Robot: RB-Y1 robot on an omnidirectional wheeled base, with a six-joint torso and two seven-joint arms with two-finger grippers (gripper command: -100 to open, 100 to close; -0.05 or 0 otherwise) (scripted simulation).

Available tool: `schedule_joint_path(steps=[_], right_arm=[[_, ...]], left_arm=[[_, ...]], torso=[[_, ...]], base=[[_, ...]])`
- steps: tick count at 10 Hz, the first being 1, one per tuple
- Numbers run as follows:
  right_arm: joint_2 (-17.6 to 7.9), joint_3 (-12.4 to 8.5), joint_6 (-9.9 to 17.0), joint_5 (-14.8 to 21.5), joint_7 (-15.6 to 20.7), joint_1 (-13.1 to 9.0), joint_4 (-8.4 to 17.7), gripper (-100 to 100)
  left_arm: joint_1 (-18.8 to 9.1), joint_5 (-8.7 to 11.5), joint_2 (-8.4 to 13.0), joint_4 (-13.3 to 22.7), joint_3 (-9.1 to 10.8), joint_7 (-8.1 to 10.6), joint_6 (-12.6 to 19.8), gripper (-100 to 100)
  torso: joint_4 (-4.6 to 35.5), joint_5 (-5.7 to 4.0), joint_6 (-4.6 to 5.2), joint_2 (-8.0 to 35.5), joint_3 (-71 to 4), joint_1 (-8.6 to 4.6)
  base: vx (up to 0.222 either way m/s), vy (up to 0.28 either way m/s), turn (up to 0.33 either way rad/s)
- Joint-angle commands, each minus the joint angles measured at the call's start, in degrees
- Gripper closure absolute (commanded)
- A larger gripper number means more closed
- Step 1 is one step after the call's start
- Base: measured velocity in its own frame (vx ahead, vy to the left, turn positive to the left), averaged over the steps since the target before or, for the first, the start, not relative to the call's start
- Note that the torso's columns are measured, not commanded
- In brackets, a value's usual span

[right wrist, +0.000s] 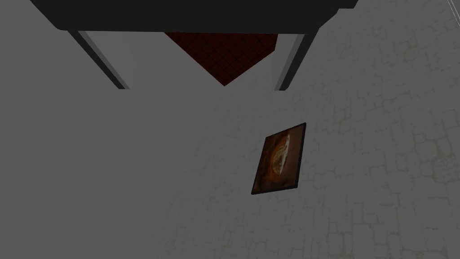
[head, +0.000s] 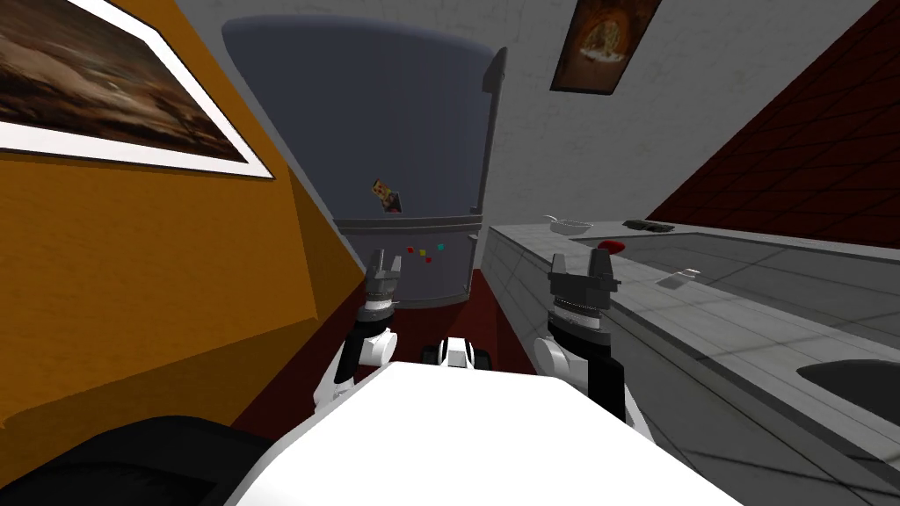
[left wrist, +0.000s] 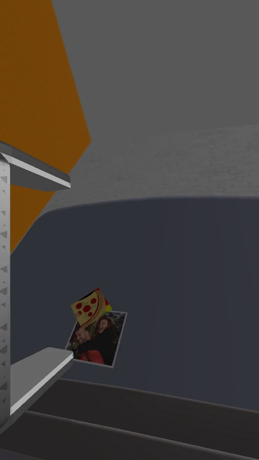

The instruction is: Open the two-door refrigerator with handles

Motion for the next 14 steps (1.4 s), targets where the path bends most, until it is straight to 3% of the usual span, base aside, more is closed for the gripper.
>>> schedule_joint_path(steps=[1,5,6,9,10,13,14], right_arm=[[0.0,0.0,0.0,0.0,0.0,0.0,0.0,0],[0.0,0.0,0.0,0.0,0.0,0.0,0.0,0],[0.0,0.0,0.0,0.0,0.0,0.0,0.0,0],[0.0,0.0,0.0,0.0,0.0,0.0,0.0,0],[0.0,0.0,0.0,0.0,0.0,0.0,0.0,0],[0.0,0.0,0.0,0.0,0.0,0.0,0.0,0],[0.0,0.0,0.0,0.0,0.0,0.0,0.0,0]], left_arm=[[-3.3,1.5,4.0,1.6,-0.48,0.65,3.0,-100],[-9.5,4.3,10.8,4.5,-1.5,1.9,8.4,-100],[-9.5,4.3,11.1,4.5,-1.5,1.9,8.4,-100],[-14.8,6.7,16.3,6.9,-2.37,2.98,13.0,-100],[-14.8,6.7,17.1,6.9,-2.37,2.98,13.0,-100],[-19.9,9.2,22.7,9.7,-3.28,4.12,17.9,-100],[-20.4,9.2,23.3,9.7,-3.28,4.12,17.9,-100]], torso=[[0.0,0.0,-0.01,0.0,0.0,0.01],[0.0,0.0,-0.01,0.0,0.0,0.01],[0.0,0.0,-0.01,0.0,0.0,-0.01],[0.0,0.01,0.01,0.0,0.0,0.02],[0.0,0.0,-0.01,0.0,0.0,0.01],[0.0,0.0,0.02,0.0,0.0,-0.03],[0.0,-0.01,-0.02,0.0,0.0,-0.03]], base=[[0.012,-0.028,-0.127],[0.018,-0.035,-0.153],[0.011,-0.028,-0.058],[0.018,-0.028,-0.185],[0.015,-0.024,-0.043],[0.021,-0.036,-0.172],[0.021,-0.027,-0.057]])
